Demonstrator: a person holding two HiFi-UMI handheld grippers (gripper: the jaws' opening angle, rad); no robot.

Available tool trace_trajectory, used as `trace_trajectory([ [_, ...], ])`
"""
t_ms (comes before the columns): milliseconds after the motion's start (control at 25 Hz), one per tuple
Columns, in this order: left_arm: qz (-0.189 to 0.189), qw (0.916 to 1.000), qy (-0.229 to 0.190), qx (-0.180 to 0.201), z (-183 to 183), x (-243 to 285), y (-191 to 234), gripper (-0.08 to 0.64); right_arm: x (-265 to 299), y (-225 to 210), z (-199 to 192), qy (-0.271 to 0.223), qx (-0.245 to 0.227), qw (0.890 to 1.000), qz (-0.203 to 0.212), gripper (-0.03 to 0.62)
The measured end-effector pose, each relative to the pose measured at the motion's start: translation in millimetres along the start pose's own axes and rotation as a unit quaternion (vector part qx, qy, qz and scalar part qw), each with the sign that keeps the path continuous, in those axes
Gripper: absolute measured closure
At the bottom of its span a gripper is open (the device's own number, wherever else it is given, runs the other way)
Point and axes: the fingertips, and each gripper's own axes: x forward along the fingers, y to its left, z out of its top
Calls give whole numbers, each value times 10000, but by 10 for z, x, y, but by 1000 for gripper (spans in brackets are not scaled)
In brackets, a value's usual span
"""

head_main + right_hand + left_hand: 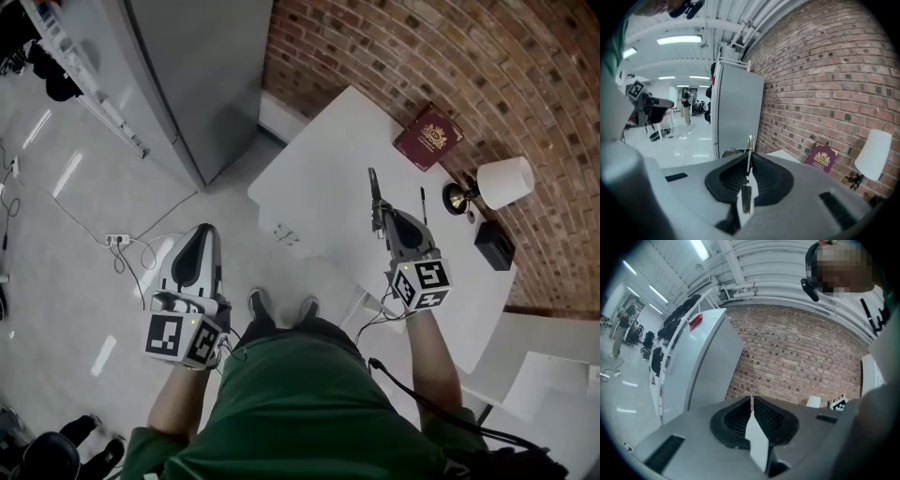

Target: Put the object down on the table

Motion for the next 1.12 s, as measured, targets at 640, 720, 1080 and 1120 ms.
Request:
trace_trajectory([
  [640,881,9954,148,336,-83,188,-143,537,1138,209,-692,656,-2875,9492,1095,572],
  [720,957,9946,133,368,-78,195,-141,537,1276,249,-821,735,-3135,9390,1208,572],
  [1080,1493,9881,227,298,-163,23,19,537,1794,373,-1320,1163,-3690,9105,1459,571],
  [1120,1533,9875,229,291,-172,8,39,537,1841,394,-1358,1193,-3706,9092,1477,571],
])
